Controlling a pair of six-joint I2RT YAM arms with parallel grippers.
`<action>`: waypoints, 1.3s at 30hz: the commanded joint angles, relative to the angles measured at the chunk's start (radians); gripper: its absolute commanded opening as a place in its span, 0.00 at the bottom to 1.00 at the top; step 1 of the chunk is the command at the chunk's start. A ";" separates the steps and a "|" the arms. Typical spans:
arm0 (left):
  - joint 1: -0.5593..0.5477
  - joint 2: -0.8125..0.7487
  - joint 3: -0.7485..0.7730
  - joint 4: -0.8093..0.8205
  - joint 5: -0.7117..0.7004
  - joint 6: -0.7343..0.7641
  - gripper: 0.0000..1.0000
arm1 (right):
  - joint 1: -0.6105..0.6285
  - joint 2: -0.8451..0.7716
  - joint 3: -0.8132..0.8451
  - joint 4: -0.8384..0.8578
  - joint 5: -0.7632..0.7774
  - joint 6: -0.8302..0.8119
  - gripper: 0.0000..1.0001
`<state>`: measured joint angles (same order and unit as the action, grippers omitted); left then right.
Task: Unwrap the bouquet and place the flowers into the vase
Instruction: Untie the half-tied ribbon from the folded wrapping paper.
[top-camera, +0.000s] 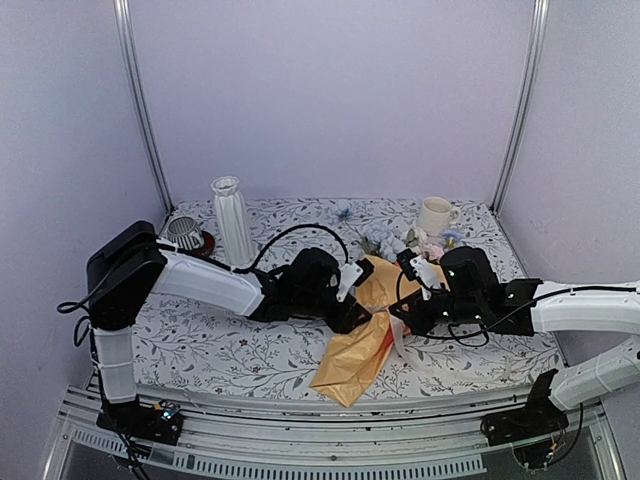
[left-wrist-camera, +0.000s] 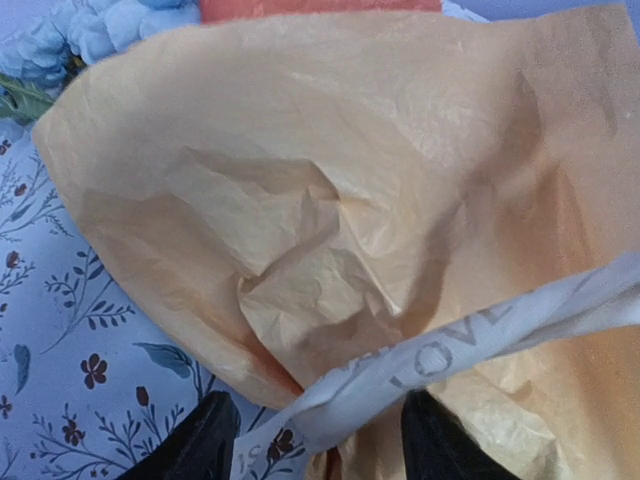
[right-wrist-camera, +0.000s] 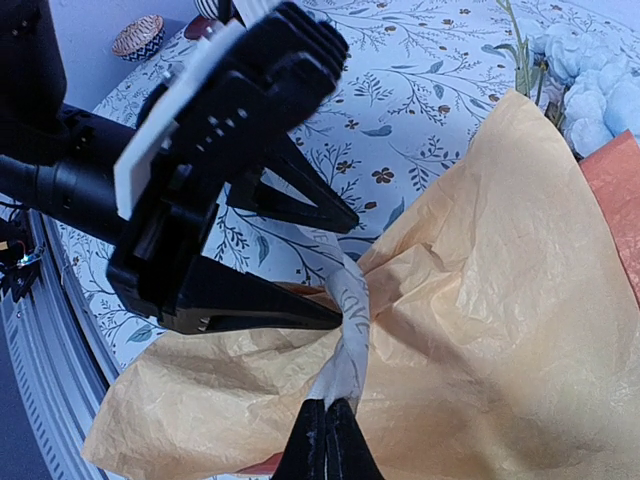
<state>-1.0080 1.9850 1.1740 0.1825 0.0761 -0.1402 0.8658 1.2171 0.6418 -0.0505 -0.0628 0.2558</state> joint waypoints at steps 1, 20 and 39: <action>-0.010 0.051 0.031 -0.009 0.033 0.016 0.58 | 0.004 0.015 -0.011 0.040 -0.017 0.019 0.03; 0.024 0.002 -0.042 0.021 -0.144 -0.149 0.24 | 0.004 -0.025 -0.111 -0.035 -0.012 0.098 0.08; 0.024 -0.071 -0.103 0.073 -0.141 -0.157 0.25 | 0.004 -0.141 -0.222 -0.131 -0.020 0.228 0.09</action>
<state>-0.9943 1.9728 1.0958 0.2081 -0.0612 -0.2932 0.8658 1.1103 0.4568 -0.1356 -0.0853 0.4191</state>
